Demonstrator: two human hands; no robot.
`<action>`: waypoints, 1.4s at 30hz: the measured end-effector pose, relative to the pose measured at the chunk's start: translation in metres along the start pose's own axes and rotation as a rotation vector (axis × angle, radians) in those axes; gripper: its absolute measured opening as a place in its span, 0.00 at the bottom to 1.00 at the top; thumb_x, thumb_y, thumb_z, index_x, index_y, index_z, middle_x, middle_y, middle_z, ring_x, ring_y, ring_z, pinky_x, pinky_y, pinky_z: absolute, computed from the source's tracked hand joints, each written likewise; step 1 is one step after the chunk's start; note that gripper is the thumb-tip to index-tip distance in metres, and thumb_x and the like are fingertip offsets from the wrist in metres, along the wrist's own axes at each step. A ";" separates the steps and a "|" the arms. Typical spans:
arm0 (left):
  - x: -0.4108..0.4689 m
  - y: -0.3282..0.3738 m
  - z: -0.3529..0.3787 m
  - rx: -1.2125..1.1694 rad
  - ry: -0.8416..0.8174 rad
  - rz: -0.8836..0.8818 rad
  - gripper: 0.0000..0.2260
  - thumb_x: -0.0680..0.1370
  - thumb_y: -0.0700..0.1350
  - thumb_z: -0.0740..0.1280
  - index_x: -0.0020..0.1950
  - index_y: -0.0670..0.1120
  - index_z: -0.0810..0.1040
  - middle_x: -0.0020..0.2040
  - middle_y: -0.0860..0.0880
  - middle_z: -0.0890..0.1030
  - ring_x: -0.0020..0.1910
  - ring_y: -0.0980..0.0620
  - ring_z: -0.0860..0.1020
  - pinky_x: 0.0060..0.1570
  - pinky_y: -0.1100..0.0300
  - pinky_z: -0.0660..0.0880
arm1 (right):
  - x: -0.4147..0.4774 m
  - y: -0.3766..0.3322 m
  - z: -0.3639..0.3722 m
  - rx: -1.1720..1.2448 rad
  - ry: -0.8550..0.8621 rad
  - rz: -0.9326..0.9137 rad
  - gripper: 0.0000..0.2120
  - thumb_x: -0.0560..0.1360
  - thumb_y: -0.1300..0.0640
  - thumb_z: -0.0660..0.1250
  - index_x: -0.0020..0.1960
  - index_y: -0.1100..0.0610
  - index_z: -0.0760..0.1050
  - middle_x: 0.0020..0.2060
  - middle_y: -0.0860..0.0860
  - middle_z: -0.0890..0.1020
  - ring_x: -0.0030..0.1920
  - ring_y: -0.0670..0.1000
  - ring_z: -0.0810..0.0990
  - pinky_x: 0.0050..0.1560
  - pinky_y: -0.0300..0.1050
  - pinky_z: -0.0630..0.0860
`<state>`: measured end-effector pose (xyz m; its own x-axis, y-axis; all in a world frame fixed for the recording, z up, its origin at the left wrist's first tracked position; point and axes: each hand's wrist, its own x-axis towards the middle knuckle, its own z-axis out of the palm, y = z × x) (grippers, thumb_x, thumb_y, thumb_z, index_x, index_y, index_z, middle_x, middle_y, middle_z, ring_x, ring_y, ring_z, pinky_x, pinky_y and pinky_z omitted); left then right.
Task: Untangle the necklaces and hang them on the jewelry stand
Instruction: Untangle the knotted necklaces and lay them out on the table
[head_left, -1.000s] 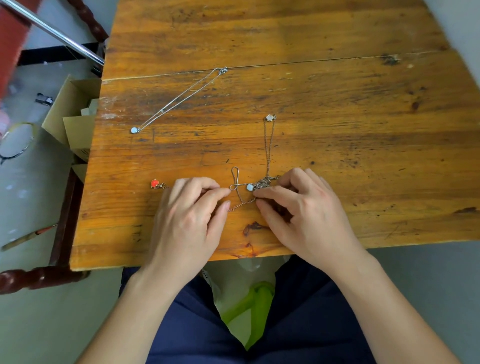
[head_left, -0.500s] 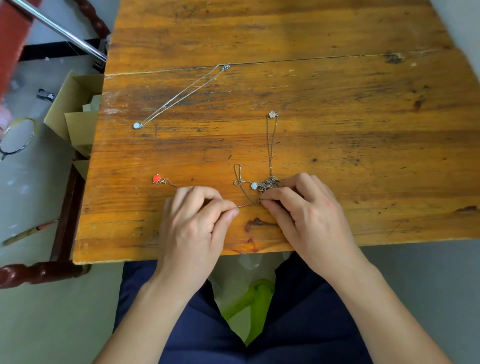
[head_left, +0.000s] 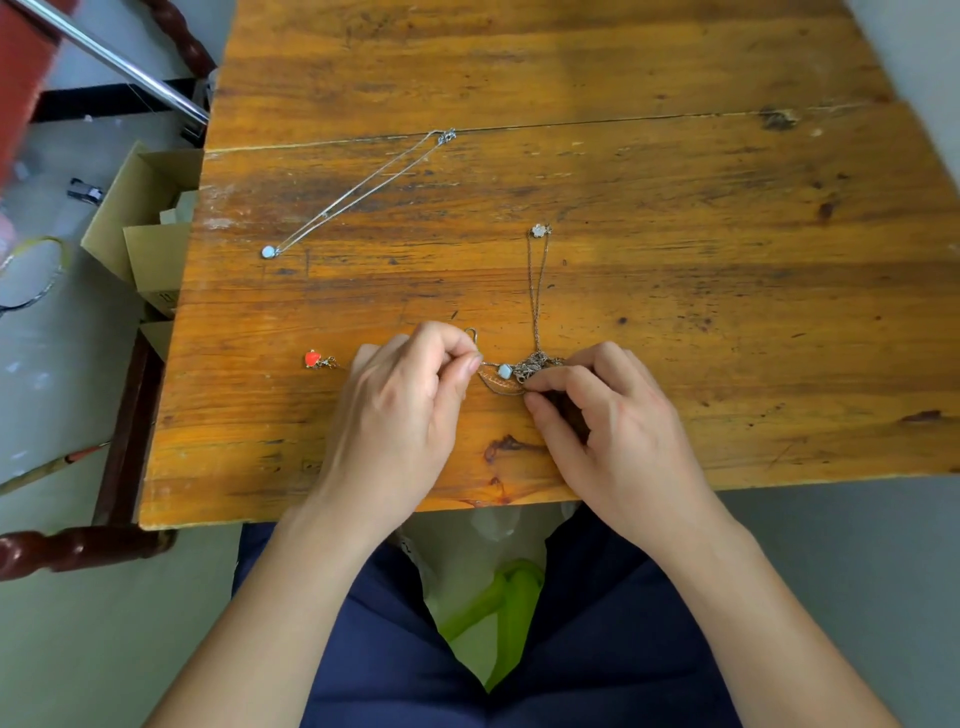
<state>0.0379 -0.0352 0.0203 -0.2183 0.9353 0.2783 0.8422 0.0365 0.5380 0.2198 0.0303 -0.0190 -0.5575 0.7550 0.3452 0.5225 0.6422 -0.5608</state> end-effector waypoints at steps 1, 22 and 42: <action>0.003 0.001 -0.001 -0.016 0.003 0.000 0.07 0.81 0.45 0.61 0.50 0.44 0.76 0.39 0.59 0.73 0.40 0.56 0.72 0.45 0.50 0.69 | 0.000 0.000 0.000 0.004 0.002 0.009 0.06 0.79 0.57 0.71 0.54 0.59 0.82 0.46 0.52 0.77 0.47 0.54 0.77 0.50 0.48 0.76; 0.004 -0.013 0.016 0.133 -0.063 0.196 0.06 0.78 0.44 0.70 0.50 0.43 0.84 0.41 0.47 0.75 0.42 0.47 0.73 0.38 0.52 0.73 | 0.006 0.000 -0.002 0.032 -0.021 0.062 0.06 0.79 0.60 0.70 0.54 0.61 0.82 0.45 0.54 0.77 0.46 0.56 0.78 0.47 0.51 0.78; -0.001 -0.020 0.010 0.102 -0.095 0.240 0.09 0.78 0.40 0.70 0.57 0.42 0.84 0.40 0.46 0.73 0.40 0.47 0.72 0.37 0.51 0.73 | 0.007 0.000 -0.013 0.035 -0.062 -0.004 0.10 0.77 0.58 0.71 0.58 0.54 0.84 0.44 0.51 0.75 0.43 0.50 0.77 0.43 0.40 0.75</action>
<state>0.0264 -0.0329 0.0016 0.0371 0.9502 0.3094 0.9106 -0.1596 0.3812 0.2239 0.0375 -0.0069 -0.5992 0.7419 0.3010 0.4979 0.6397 -0.5855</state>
